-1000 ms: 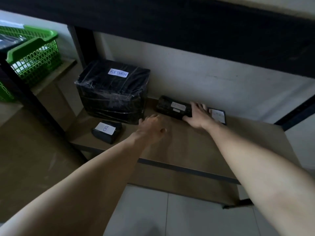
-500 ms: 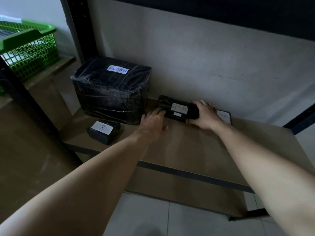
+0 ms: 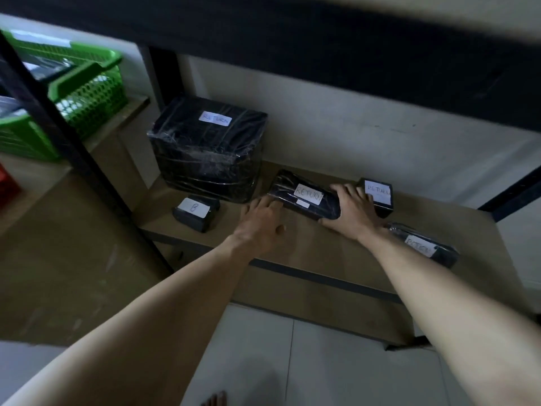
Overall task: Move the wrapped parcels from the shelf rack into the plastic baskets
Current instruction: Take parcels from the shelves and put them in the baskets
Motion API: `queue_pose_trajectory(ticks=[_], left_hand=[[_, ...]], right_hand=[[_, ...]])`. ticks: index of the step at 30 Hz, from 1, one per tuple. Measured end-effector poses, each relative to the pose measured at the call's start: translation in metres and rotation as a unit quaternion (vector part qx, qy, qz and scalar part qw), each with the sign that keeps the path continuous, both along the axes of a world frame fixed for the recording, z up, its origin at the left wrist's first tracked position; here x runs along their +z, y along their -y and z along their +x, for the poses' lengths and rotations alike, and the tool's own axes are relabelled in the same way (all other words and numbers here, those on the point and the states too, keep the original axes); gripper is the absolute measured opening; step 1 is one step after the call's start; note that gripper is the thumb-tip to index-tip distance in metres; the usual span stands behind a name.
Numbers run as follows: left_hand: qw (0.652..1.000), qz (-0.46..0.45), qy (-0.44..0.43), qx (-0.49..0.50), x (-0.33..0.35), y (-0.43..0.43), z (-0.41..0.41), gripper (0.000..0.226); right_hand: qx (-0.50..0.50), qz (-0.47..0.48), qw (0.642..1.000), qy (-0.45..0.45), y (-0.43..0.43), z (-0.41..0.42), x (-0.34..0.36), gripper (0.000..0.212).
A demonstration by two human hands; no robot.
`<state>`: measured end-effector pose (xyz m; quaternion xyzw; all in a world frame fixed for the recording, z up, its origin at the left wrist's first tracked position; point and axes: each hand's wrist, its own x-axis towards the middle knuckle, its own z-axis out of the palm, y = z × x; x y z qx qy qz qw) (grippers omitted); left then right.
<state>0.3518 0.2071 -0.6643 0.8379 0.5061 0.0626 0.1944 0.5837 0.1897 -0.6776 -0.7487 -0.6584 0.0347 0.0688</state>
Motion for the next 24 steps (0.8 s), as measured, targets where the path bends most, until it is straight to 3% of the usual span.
queue_pose_trajectory(ticks=[7,15,24], left_hand=[[0.997,-0.020,0.045,0.057,0.099,0.080,-0.047,0.051],[0.986,0.008,0.061,0.154,0.201,0.159,-0.138,0.046],[0.972,0.092,0.072,0.206,0.272,0.174,-0.312,0.040]], right_hand=[[-0.010,-0.043,0.984,-0.171,0.095,-0.056,0.079,0.087],[0.062,-0.072,0.970,-0.226,0.164,-0.147,0.178,0.102],[0.130,-0.028,0.955,-0.263,0.135,-0.327,0.244,0.101]])
